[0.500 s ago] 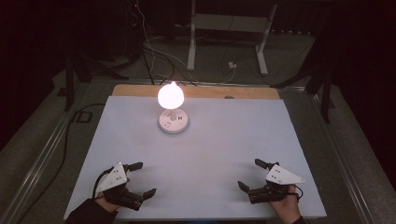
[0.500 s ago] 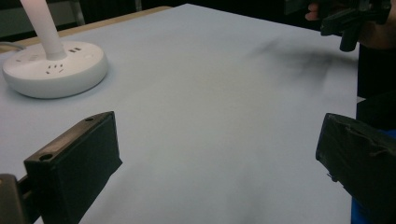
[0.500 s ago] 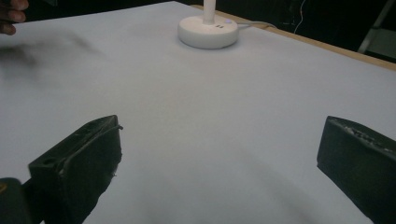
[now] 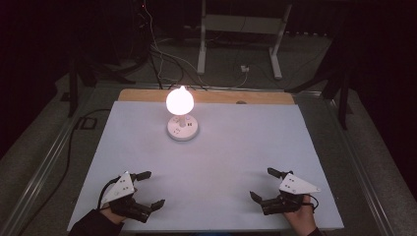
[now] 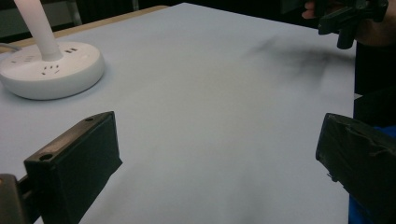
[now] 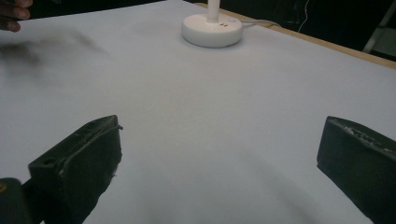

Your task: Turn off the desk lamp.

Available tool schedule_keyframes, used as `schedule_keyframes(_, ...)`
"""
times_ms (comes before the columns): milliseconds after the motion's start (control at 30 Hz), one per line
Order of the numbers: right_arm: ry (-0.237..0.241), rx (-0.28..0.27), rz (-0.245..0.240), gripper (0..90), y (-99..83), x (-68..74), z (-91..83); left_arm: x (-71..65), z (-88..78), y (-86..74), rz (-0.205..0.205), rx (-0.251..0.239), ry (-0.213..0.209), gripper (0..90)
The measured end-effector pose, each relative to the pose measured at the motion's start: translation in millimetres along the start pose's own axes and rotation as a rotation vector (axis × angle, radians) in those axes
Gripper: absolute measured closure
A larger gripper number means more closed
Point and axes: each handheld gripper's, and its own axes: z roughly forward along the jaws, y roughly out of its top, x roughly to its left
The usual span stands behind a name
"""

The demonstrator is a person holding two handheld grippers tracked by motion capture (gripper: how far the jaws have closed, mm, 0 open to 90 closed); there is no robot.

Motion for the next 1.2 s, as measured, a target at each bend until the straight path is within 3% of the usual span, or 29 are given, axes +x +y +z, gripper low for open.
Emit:
schedule_keyframes(200, 0.004, -0.009, 0.002, 0.0, 0.5, 1.1, -0.7, -3.1, 0.7, 1.4, 0.016, -0.001, -0.007, 0.3)
schedule_keyframes(500, -0.002, -0.023, 0.003, 0.0, 1.9, 2.8, -1.9, -5.2, 7.0, 9.3, -0.015, 0.001, -0.033, 0.3)
schedule_keyframes(633, -0.003, -0.022, 0.000, 0.0, 1.8, 2.8, -1.6, -5.0, 11.3, 17.8, -0.002, 0.010, -0.046, 0.3)
schedule_keyframes(867, -0.003, -0.023, 0.009, 0.0, 1.4, 2.1, -2.0, 3.3, 20.1, 35.7, 0.008, 0.017, -0.031, 0.3)
schedule_keyframes(1000, -0.002, -0.023, 0.007, 0.0, 1.4, 2.2, -1.8, 8.7, 27.5, 46.9, 0.024, 0.004, -0.023, 0.3)
schedule_keyframes(1200, 0.001, -0.026, 0.013, 0.0, 1.3, 1.8, -2.3, 16.7, 41.2, 63.1, 0.013, -0.012, -0.016, 0.3)
